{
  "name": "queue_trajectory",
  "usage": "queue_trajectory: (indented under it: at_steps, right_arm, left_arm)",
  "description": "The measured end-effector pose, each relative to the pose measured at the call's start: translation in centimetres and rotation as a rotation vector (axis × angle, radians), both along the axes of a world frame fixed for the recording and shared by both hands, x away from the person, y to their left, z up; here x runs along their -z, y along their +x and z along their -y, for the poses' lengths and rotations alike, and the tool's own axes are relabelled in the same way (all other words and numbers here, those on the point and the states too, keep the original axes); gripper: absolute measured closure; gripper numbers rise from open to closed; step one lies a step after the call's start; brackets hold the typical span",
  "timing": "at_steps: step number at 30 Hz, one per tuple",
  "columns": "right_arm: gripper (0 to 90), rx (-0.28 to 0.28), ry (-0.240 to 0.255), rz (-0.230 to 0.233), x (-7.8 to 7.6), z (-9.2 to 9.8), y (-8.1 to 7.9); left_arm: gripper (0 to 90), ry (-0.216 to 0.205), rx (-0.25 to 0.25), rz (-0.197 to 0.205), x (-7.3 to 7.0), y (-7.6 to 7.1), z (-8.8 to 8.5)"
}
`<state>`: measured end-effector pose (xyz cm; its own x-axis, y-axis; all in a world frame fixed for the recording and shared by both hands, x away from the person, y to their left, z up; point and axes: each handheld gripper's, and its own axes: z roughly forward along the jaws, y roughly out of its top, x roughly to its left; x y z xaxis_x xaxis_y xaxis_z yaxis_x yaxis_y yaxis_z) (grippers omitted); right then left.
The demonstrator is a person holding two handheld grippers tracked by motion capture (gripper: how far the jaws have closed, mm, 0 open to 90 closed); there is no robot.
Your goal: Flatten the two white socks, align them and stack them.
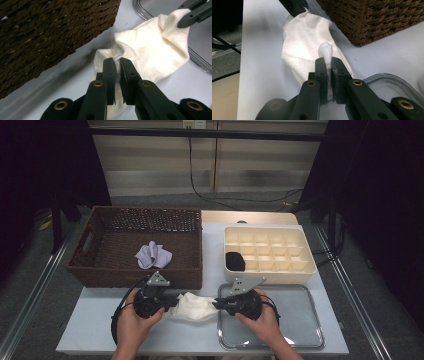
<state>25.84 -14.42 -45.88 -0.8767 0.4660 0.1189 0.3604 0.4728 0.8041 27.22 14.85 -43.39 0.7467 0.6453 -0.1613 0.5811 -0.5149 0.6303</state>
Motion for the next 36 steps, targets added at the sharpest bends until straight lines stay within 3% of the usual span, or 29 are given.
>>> queue_trajectory:
  at_steps: [3, 6, 10, 12, 14, 16, 19, 25, 31, 36]
  right_arm:
    - [84.8, -0.005, -0.001, 0.013, -0.3, -0.4, 0.3]
    - [84.6, -0.022, -0.015, 0.034, -0.7, -0.9, 0.4]
    - [84.6, -0.028, -0.043, 0.017, 0.1, -0.9, 0.3]
    - [84.6, -0.020, -0.045, 0.005, 0.5, -0.6, 0.2]
    - [84.6, -0.017, -0.050, -0.002, 0.8, -0.5, 0.1]
    - [84.6, -0.016, -0.055, -0.004, 1.0, -0.5, 0.2]
    - [84.6, -0.010, -0.049, -0.013, 1.3, -0.3, 0.2]
    - [84.5, 0.003, -0.038, -0.012, 1.2, -0.2, 0.1]
    - [84.3, 0.012, -0.012, 0.003, 0.3, 0.2, 0.0]
    - [84.2, 0.005, 0.029, 0.012, -0.5, 0.2, 0.3]
  left_arm:
    - [80.5, 0.000, -0.005, 0.031, 0.0, 0.1, -0.2]
    - [68.1, -0.020, -0.038, 0.011, 0.0, 0.1, -0.5]
    - [64.0, -0.018, -0.023, 0.013, -0.5, -0.1, -0.1]
    - [64.0, 0.006, 0.002, 0.028, -0.4, 0.0, 0.6]
    - [64.2, 0.019, 0.034, 0.034, -0.1, 0.0, 1.4]
    - [65.0, 0.064, 0.050, 0.042, 0.3, 0.2, 2.1]
    - [70.0, 0.076, 0.103, 0.054, 0.6, 0.2, 2.9]
    - [83.7, 0.102, 0.139, 0.023, 1.0, 0.5, 3.8]
    - [84.5, 0.039, 0.114, 0.028, -0.7, 0.5, 2.7]
    - [84.5, 0.003, 0.052, 0.034, -1.6, 0.4, 0.9]
